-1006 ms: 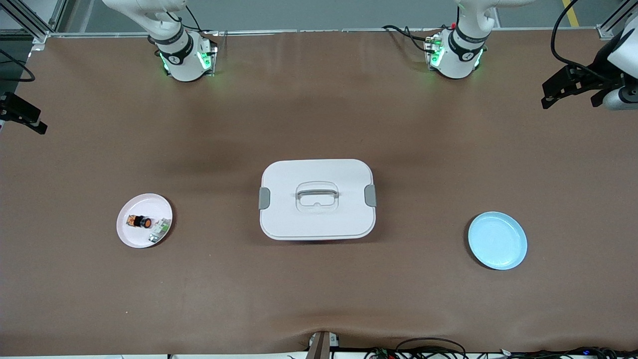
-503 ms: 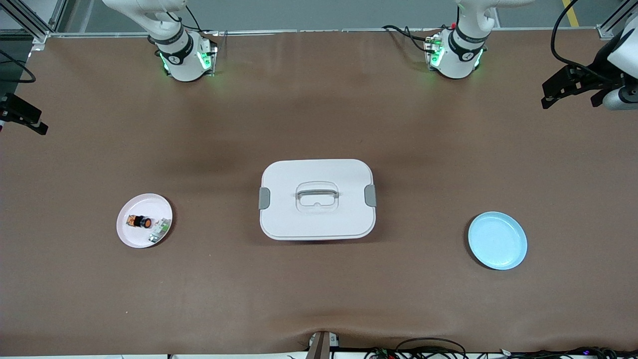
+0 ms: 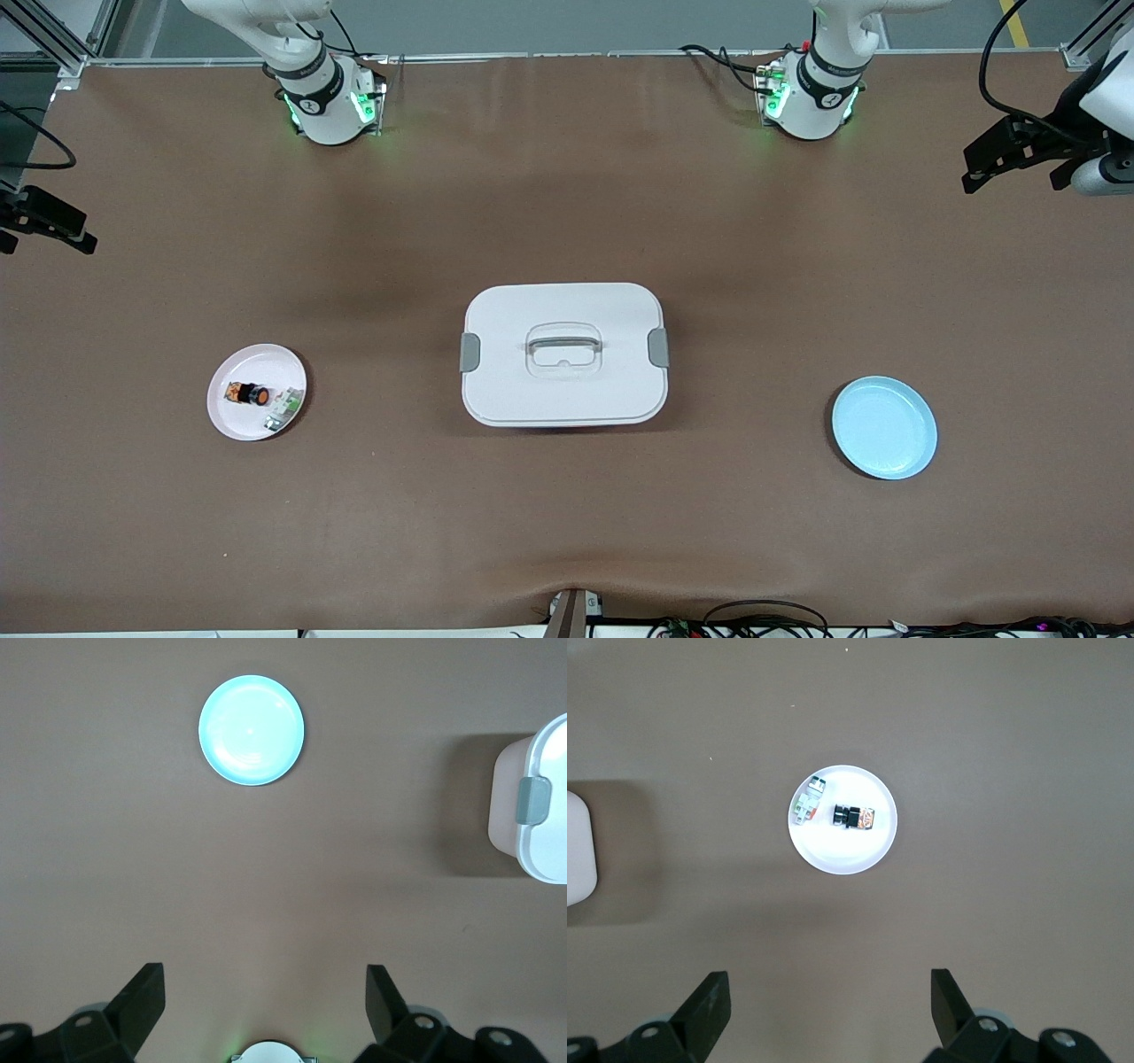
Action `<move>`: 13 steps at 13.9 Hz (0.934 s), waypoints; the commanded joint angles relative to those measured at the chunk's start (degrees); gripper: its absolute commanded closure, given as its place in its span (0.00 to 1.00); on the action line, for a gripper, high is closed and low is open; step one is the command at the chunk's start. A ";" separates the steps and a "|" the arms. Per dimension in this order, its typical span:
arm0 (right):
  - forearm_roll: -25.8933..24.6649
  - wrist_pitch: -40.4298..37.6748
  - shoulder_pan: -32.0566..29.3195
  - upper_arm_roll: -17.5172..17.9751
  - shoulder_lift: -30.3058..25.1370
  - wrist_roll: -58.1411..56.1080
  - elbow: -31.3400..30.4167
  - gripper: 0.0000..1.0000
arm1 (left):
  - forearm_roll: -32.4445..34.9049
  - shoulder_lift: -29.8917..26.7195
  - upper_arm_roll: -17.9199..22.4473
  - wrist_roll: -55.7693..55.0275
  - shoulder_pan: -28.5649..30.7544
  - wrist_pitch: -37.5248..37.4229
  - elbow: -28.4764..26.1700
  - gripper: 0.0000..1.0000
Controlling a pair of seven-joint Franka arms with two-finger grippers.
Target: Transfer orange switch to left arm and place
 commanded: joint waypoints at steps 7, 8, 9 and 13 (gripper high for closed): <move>-1.17 7.28 -0.13 0.38 9.27 0.67 -1.45 0.00 | 0.46 0.59 -0.10 0.24 -0.13 -1.05 1.02 0.00; -1.17 9.57 -0.22 0.38 9.89 0.67 -2.59 0.00 | 0.46 0.85 -0.10 0.24 -0.13 -1.05 1.02 0.00; -1.17 11.33 -0.39 0.38 10.85 0.76 -3.39 0.00 | 0.46 0.85 -0.10 0.24 -0.13 -1.05 1.02 0.00; -1.00 16.00 -0.92 0.29 17.08 6.01 -4.80 0.00 | 0.37 0.76 -0.09 0.41 -0.04 -1.05 1.02 0.00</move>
